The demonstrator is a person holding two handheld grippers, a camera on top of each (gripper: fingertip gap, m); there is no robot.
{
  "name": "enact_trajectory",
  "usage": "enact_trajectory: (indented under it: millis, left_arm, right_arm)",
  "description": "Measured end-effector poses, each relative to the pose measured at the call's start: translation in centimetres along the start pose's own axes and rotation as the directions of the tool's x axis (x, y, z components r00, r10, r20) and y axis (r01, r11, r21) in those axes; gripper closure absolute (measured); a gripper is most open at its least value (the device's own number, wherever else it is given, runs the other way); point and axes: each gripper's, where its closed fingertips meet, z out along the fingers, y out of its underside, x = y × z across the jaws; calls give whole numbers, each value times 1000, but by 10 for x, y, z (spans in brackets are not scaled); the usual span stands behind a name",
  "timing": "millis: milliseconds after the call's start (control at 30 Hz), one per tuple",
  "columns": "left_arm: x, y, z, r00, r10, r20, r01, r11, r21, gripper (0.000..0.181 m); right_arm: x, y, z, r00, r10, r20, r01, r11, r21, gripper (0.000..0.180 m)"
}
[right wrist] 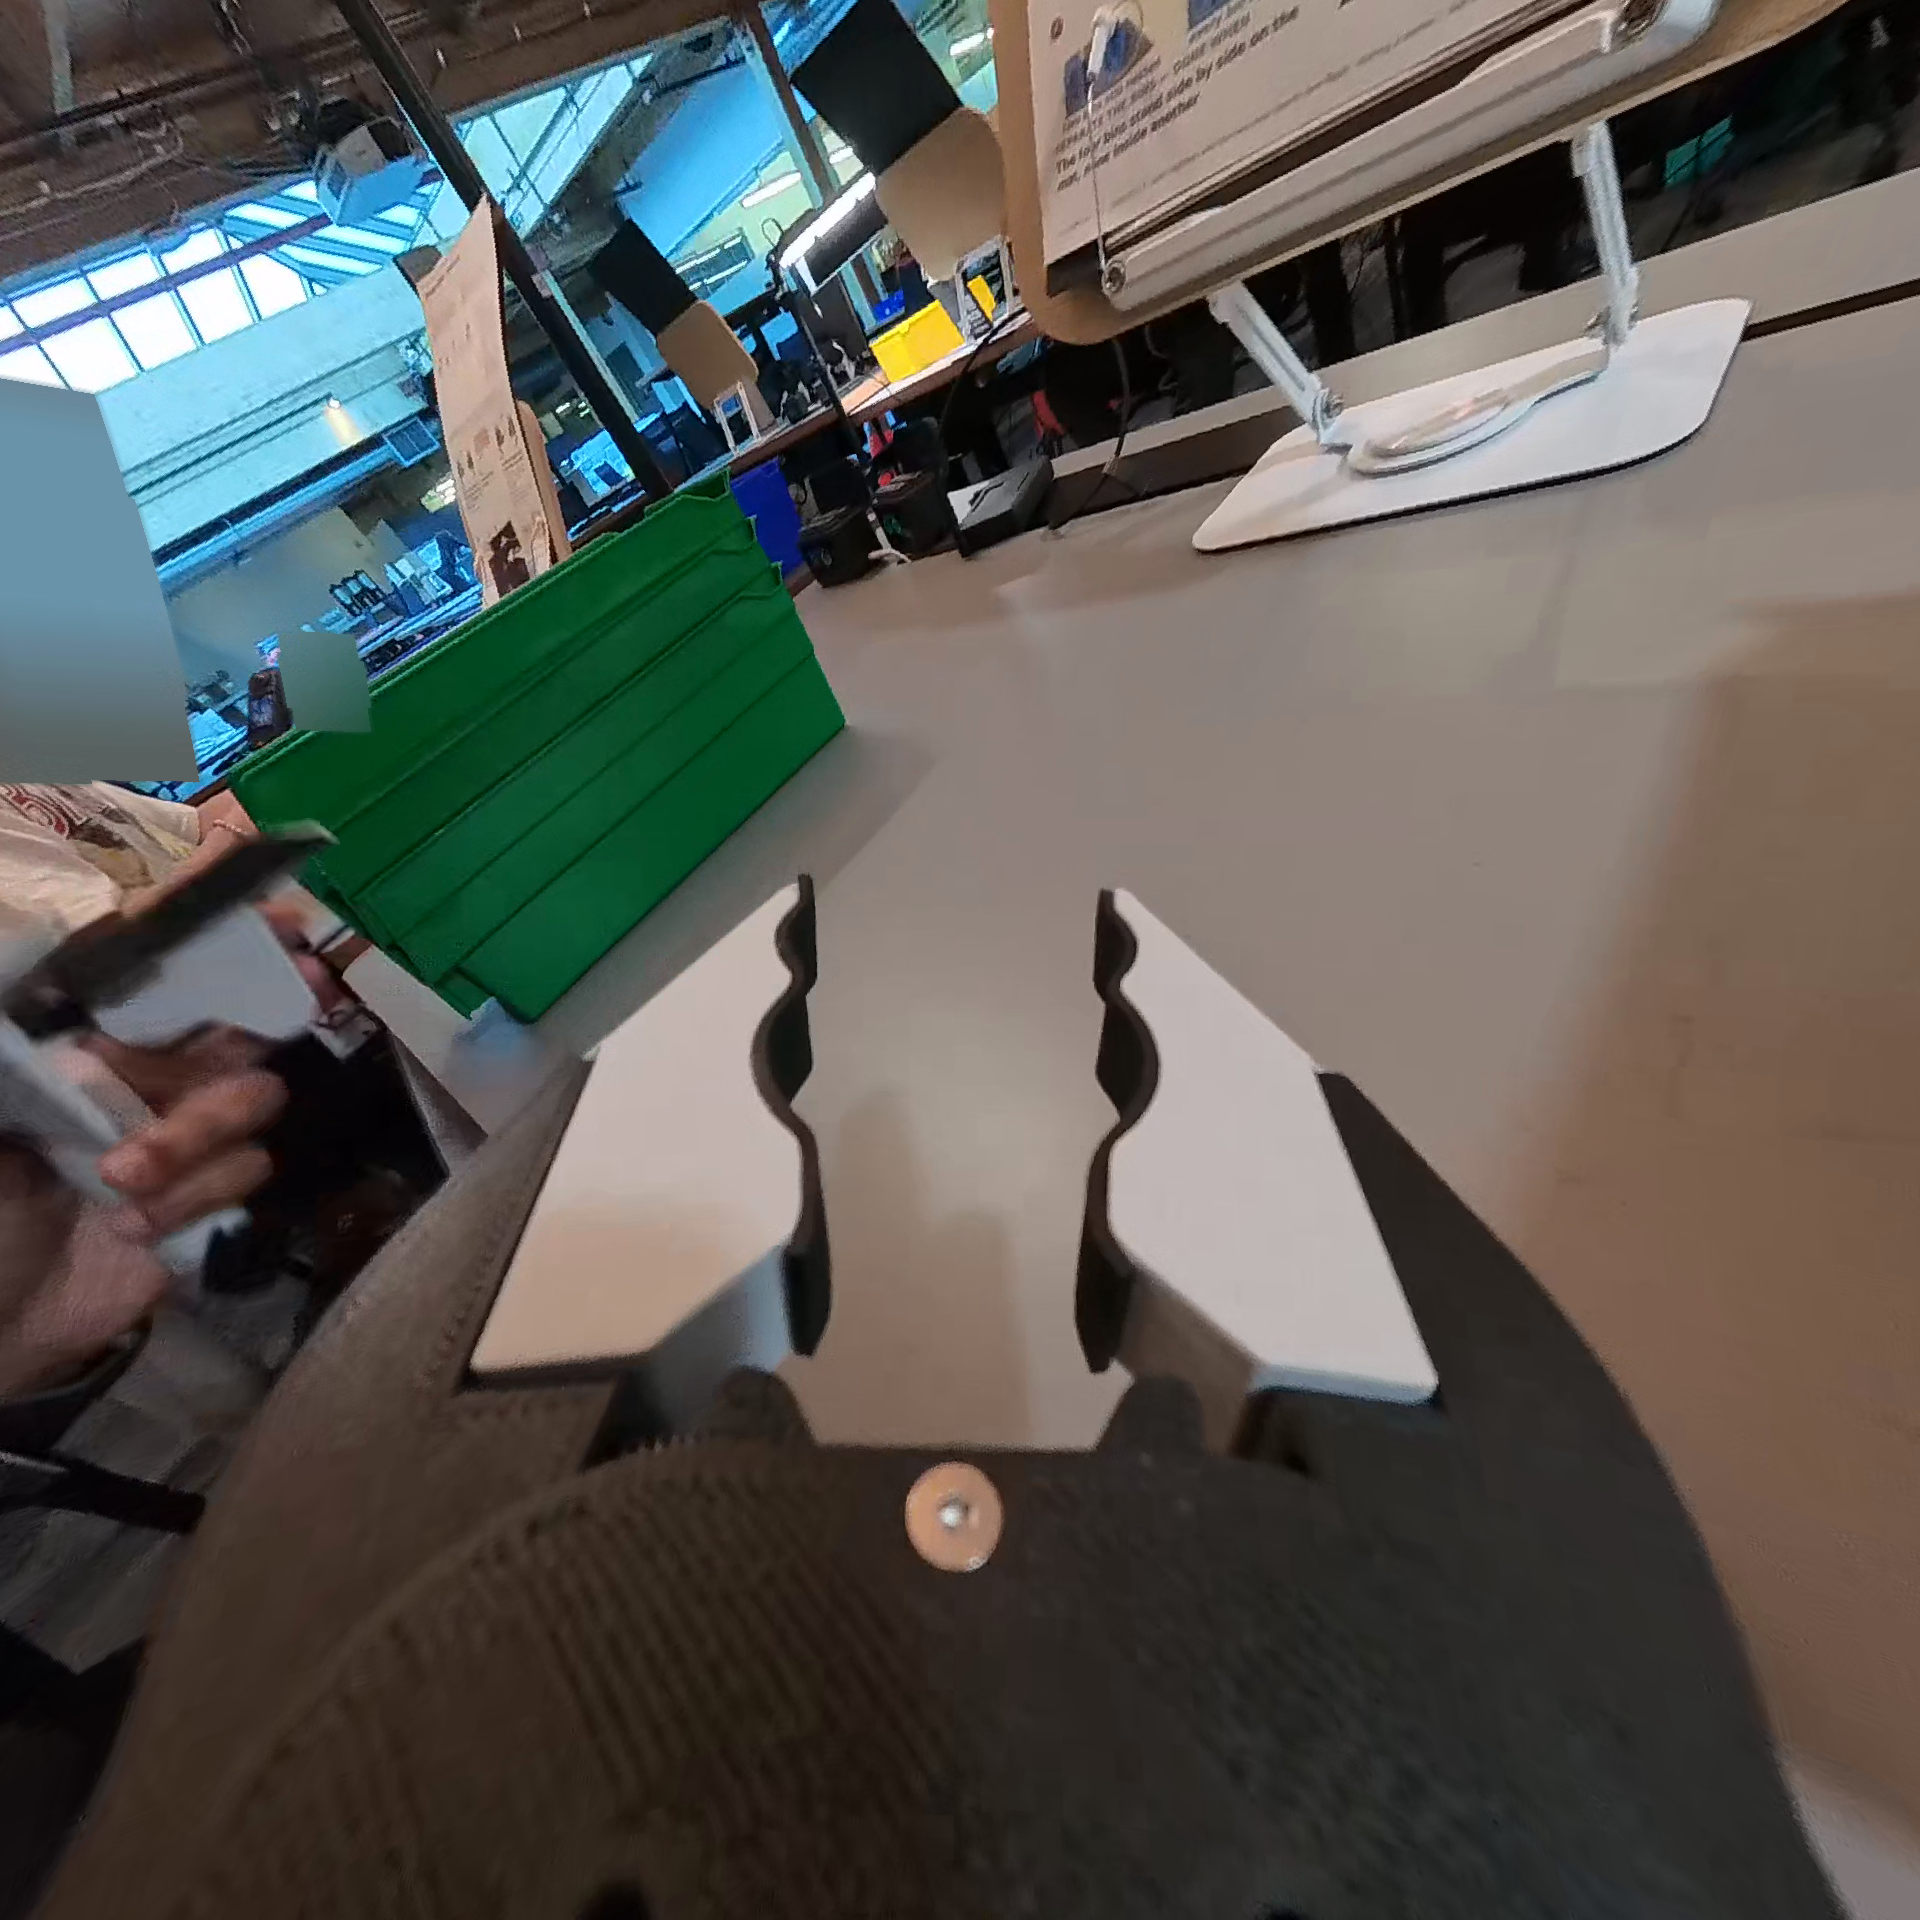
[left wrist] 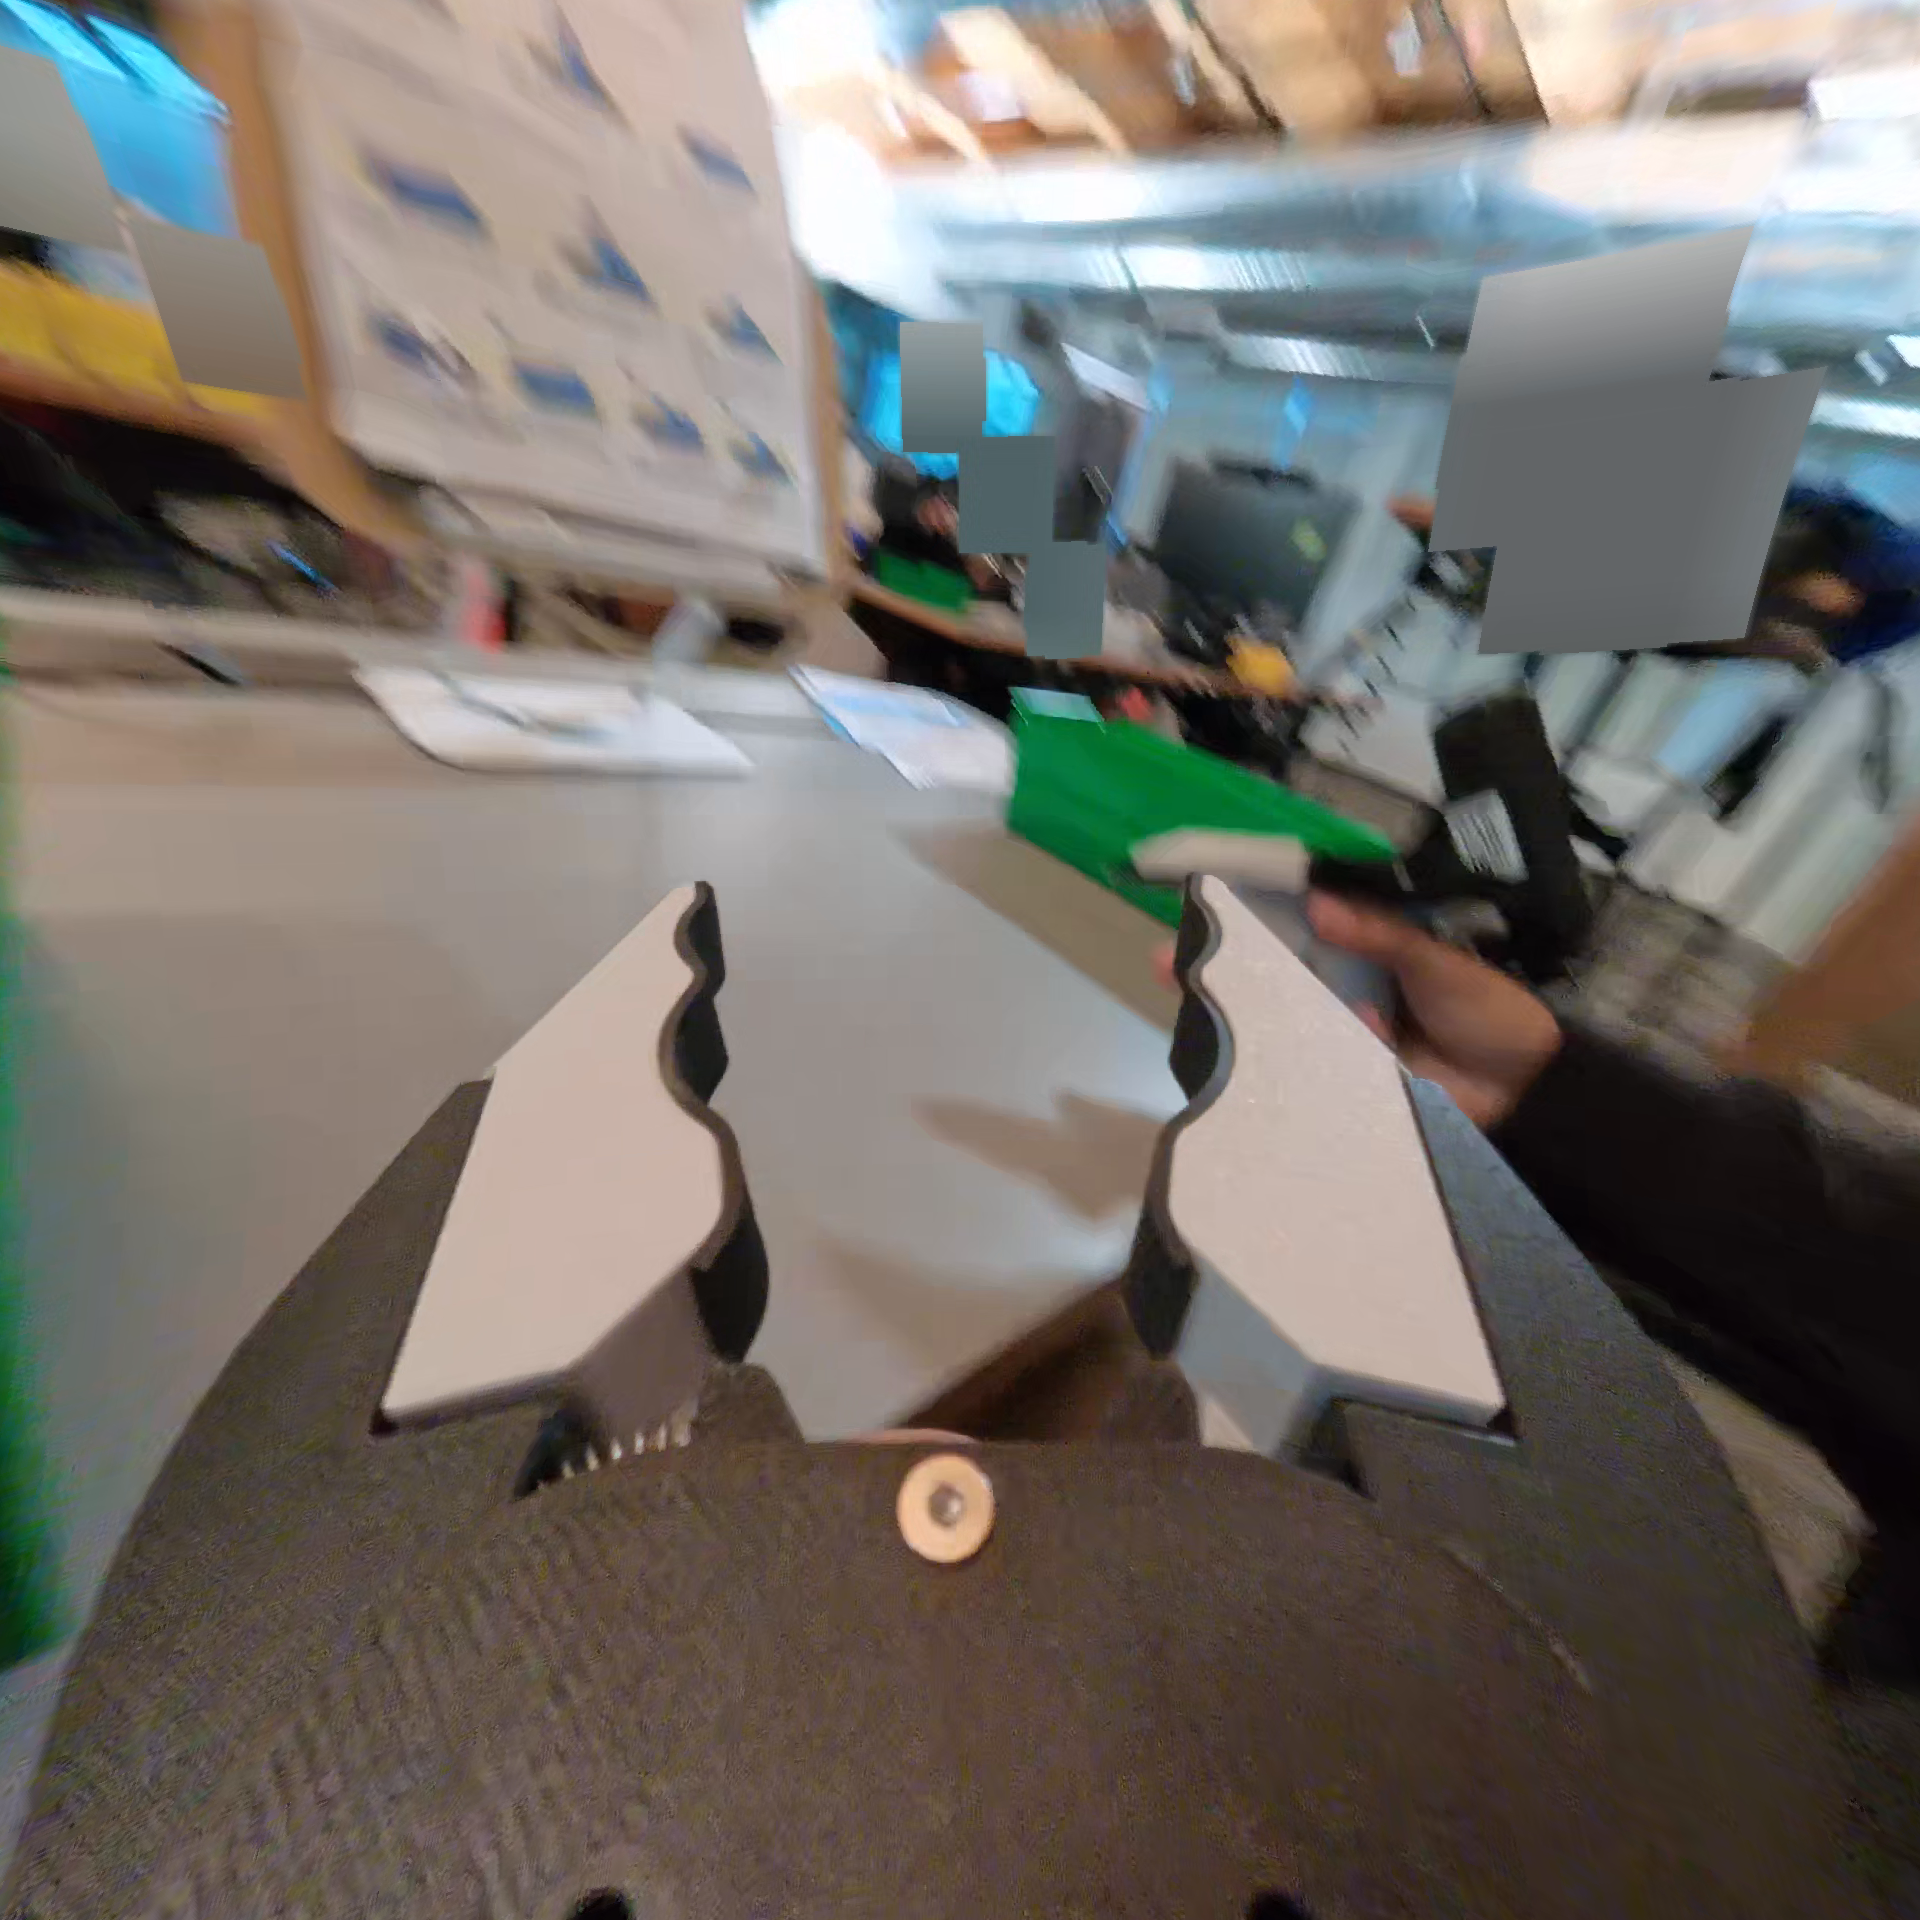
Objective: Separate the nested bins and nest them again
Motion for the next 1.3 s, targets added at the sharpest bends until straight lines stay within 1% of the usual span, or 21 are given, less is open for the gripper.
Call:
enact_trajectory:
  millis: [33, 100, 133, 167, 200, 267, 367, 433, 533, 600, 667, 767, 800, 867, 1000, 1200, 1300]
  left_arm:
    - [-14, -26, -12, 998, 7, 63, -14, 995, 101, 100]
    - [-41, -79, -46, 983, 29, 182, -81, 954, 289, 119]
    - [-56, -100, -64, 966, 45, 254, -136, 926, 352, 124]
    - [-72, -116, -81, 941, 62, 334, -196, 901, 386, 125]
    - [-91, -125, -94, 904, 76, 420, -253, 888, 384, 127]
    - [-128, -125, -110, 824, 106, 556, -317, 900, 298, 126]
    - [-167, -101, -116, 741, 189, 645, -354, 925, 136, 126]
    - [-180, -90, -116, 717, 213, 664, -362, 928, 93, 131]
    - [-188, -77, -108, 734, 212, 645, -319, 946, 53, 144]
    - [-192, -72, -106, 752, 194, 630, -289, 956, 51, 154]
    - [-196, -67, -104, 770, 164, 617, -248, 967, 52, 159]
    - [-198, -63, -102, 803, 112, 585, -191, 979, 74, 161]
    - [-198, -63, -101, 811, 104, 575, -183, 980, 81, 165]
    - [-198, -65, -103, 804, 105, 586, -189, 978, 85, 179]
    - [-199, -66, -103, 775, 157, 612, -232, 972, 44, 181]
    - [-199, -66, -103, 774, 161, 613, -237, 970, 45, 181]
    - [-198, -68, -104, 764, 183, 619, -265, 963, 42, 181]
  right_arm:
    - [-1, 1, 1, 1000, -2, 2, 2, 1000, -6, 128]
    - [-3, 3, 2, 1000, -8, 8, 8, 1000, -15, 130]
    - [-3, 5, 3, 1000, -10, 9, 10, 1000, -22, 130]
    - [-4, 7, 3, 1000, -11, 10, 11, 1000, -29, 130]
    - [-4, 8, 4, 1000, -11, 13, 11, 999, -35, 130]
    - [-6, 11, 5, 1000, -10, 17, 11, 999, -48, 131]
    - [-6, 15, 5, 1000, -20, 12, 21, 998, -66, 131]
    - [-5, 14, 4, 1000, -30, 2, 30, 998, -63, 131]
    - [-3, 15, 2, 999, -35, -11, 34, 997, -65, 132]
    - [-2, 16, 1, 999, -29, -16, 28, 997, -71, 132]
    - [-1, 17, 0, 1000, -21, -18, 20, 997, -72, 132]
    - [0, 16, -1, 1000, -10, -20, 9, 998, -69, 132]
    - [1, 16, -2, 1000, -7, -22, 5, 998, -67, 133]
    - [1, 15, -2, 1000, 1, -23, -3, 998, -64, 133]
    - [0, 16, -2, 1000, 17, -15, -18, 998, -67, 133]
    - [-1, 18, -2, 1000, 13, -14, -15, 997, -77, 134]
    - [-1, 19, -2, 1000, 13, -15, -15, 996, -82, 134]
